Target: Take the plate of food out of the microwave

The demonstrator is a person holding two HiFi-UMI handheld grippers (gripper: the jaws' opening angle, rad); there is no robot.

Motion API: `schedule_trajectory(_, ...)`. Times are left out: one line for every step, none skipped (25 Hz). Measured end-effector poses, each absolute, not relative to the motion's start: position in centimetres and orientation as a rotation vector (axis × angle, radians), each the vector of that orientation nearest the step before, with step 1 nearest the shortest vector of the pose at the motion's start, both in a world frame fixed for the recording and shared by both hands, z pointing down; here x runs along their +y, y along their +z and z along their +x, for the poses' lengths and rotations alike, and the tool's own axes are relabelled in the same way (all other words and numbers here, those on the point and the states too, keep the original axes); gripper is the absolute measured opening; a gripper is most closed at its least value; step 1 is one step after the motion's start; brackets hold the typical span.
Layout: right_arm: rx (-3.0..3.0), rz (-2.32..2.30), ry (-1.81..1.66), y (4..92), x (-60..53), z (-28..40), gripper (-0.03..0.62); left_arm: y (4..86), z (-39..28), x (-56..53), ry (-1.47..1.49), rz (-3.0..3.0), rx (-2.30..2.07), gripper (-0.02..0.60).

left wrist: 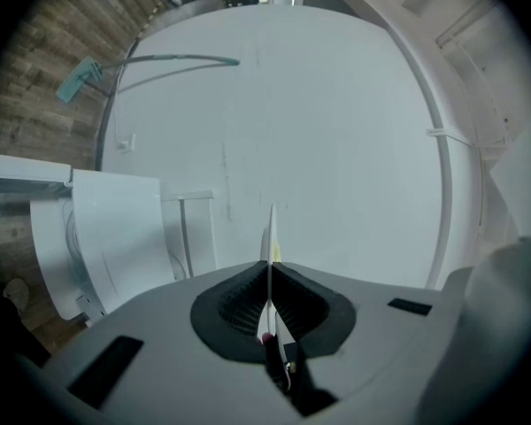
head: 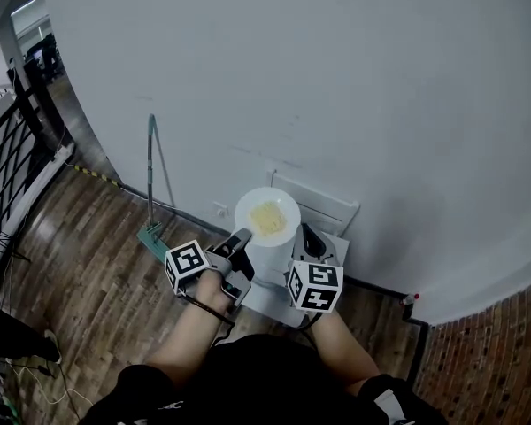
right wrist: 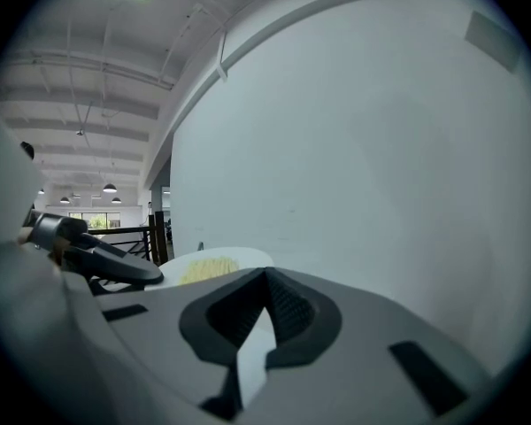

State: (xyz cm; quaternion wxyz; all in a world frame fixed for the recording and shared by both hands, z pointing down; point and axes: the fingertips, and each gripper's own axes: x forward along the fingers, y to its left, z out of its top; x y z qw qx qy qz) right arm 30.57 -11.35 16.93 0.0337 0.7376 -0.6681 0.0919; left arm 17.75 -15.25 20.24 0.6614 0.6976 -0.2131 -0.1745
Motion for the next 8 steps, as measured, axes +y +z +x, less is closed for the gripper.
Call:
schedule_trajectory(-2.054,2.271,0.277,16.7,-11.4,30.7,0.008,19.9,18.0,-15.2,-0.393,1.584,-0.476,0.014)
schedule_trajectory(-2.053,2.274,0.273,16.7,-11.4,30.8,0.008,19.8,18.2,-15.1,-0.388,1.593,-0.474,0.014)
schedule_trajectory(-2.05,2.277,0.272,16.7,-11.4,31.0,0.008,19.7,18.3,-15.2,-0.382,1.602,-0.474,0.014)
schedule_trajectory(-2.048,2.28,0.27,16.7,-11.5,31.2,0.008,19.7,18.4,-15.2,-0.379,1.608,-0.475,0.014)
schedule_trajectory(-2.045,2.284,0.268,16.7,-11.7,31.5,0.008,19.6,18.6,-15.3,-0.38,1.608,-0.474,0.015)
schedule_trajectory(-2.043,2.289,0.265,16.6,-11.8,31.9,0.008,19.5,18.9,-15.4,-0.382,1.606,-0.472,0.014)
schedule_trajectory(-2.041,2.294,0.262,16.6,-12.0,32.2,0.008,19.4,19.1,-15.6,-0.386,1.604,-0.47,0.015)
schedule_trajectory(-2.039,2.299,0.258,16.5,-12.1,32.6,0.008,19.3,19.4,-15.7,-0.389,1.601,-0.468,0.014)
